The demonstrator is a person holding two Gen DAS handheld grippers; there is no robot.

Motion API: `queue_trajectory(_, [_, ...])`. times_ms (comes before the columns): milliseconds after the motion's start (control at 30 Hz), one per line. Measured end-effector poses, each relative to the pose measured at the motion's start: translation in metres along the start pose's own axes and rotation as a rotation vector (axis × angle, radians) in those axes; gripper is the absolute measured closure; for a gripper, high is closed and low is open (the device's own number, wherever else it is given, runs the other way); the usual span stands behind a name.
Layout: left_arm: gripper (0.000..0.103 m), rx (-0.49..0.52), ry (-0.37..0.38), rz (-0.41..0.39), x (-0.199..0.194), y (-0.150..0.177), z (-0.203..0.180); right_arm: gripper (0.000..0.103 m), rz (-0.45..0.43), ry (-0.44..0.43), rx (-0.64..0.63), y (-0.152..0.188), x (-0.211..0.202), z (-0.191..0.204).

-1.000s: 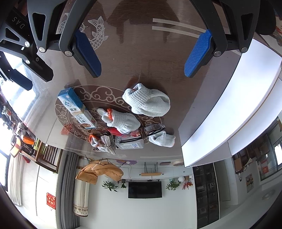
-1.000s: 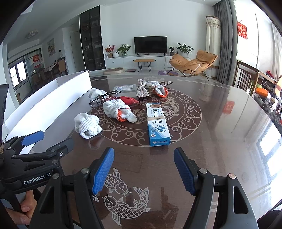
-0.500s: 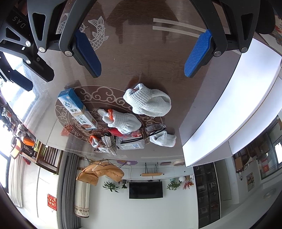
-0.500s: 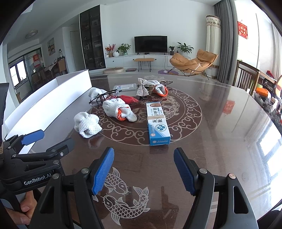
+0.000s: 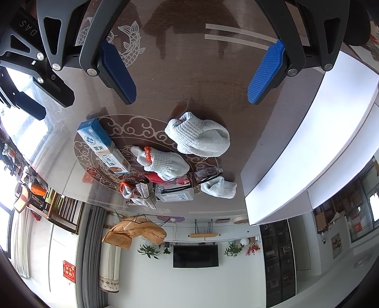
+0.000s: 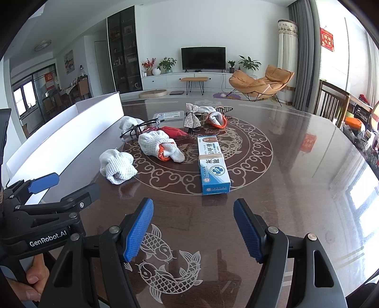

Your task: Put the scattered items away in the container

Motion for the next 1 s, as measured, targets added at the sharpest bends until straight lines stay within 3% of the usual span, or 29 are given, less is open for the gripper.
queue_trajectory(467, [0.007, -0.012, -0.025, 0.042, 0.022, 0.003, 0.012, 0.031, 0.033, -0.028, 0.018, 0.007, 0.017, -0.005])
queue_trajectory(800, [0.007, 0.048, -0.029, 0.142, 0.062, 0.002, 0.002, 0.031, 0.154, -0.120, -0.025, 0.016, 0.064, -0.011])
queue_trajectory(1000, [0.007, 0.079, -0.066, 0.189, 0.093, -0.004, -0.006, 0.031, 0.203, -0.124, -0.053, 0.009, 0.090, -0.020])
Point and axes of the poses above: each gripper's, at about its wrist camera, not at the fingertips, and x roughly the way its jaws point, z to its left, y to its underside, the point moved 6 cm from there along x, roughly the way its jaws point, and after that the axes turned 15 degrees about -x, right-handed, at the moved point
